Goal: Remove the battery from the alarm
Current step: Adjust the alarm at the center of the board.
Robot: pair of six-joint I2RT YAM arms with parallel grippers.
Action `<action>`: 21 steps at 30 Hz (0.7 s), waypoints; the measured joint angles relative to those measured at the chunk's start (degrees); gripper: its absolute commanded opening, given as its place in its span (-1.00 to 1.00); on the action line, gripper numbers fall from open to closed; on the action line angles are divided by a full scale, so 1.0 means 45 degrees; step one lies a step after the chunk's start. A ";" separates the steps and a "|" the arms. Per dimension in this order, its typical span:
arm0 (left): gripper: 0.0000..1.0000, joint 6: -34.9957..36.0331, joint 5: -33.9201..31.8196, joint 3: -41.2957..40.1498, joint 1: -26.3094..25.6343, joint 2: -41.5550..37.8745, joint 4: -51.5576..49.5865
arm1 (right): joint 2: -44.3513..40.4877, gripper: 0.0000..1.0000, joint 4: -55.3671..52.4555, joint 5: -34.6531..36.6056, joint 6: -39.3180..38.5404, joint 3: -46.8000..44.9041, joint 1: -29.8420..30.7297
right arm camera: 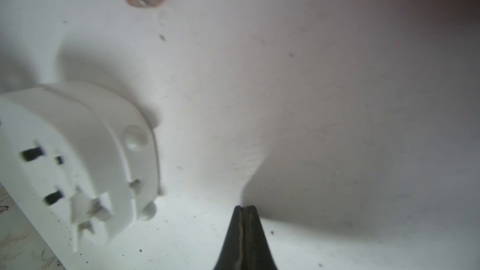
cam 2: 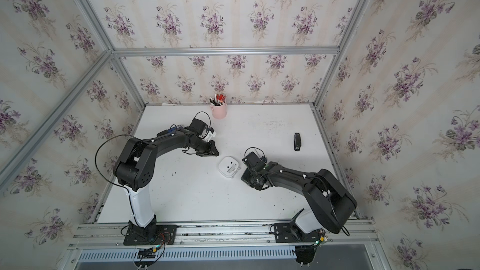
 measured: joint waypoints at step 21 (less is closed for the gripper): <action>-0.77 0.0102 0.0481 -0.1705 -0.0670 -0.0345 0.0690 | 0.2297 -1.00 0.2943 0.0413 0.0510 0.1268 -0.0612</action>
